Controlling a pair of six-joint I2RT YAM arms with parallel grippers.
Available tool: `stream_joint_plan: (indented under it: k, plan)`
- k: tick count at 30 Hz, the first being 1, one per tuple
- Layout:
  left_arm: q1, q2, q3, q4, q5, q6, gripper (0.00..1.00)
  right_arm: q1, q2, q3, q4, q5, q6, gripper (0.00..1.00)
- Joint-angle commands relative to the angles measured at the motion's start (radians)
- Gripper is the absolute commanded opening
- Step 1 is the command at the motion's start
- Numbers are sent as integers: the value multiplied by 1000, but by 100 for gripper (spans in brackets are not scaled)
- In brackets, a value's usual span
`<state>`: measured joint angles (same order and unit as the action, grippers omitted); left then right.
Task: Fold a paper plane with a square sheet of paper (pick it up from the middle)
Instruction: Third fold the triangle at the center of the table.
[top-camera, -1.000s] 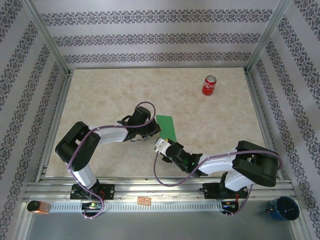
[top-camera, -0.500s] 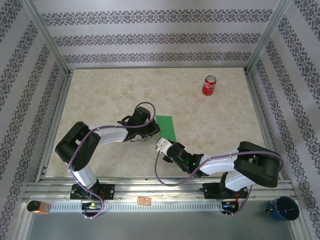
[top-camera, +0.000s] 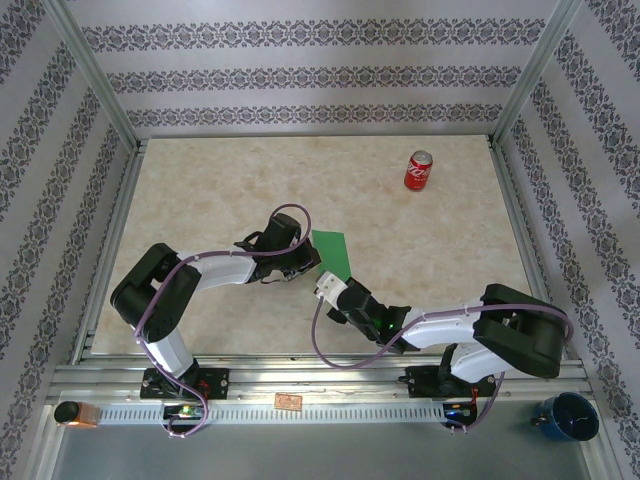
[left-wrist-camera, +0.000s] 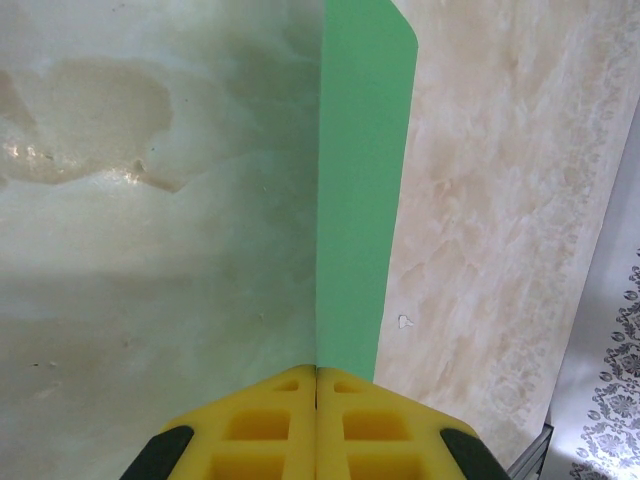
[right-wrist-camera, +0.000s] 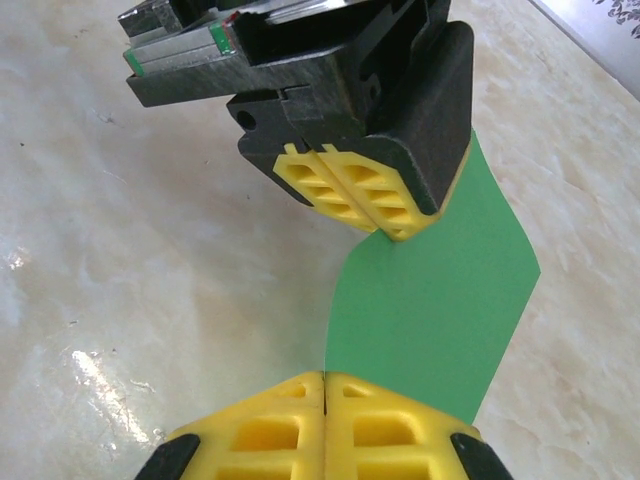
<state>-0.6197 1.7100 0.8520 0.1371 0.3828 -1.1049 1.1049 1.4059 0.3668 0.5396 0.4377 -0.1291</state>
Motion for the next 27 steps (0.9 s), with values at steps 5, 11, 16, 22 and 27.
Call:
stream_joint_plan:
  k: [5,11,16,22,27]
  plan:
    - [8,-55,-24,-10,-37,-3,10,-32,-33,-6,-18,-98,48,0]
    - [8,-125,-15,-127,-109,46,36,-102,-37,14,-48,-352,119,0]
    - [11,-192,23,-274,-203,106,46,-150,-21,33,-57,-554,191,0]
    - [27,-191,59,-289,-177,166,45,-242,-7,56,-17,-778,346,0]
    - [35,-114,151,-301,-95,227,40,-324,36,92,-8,-967,465,0]
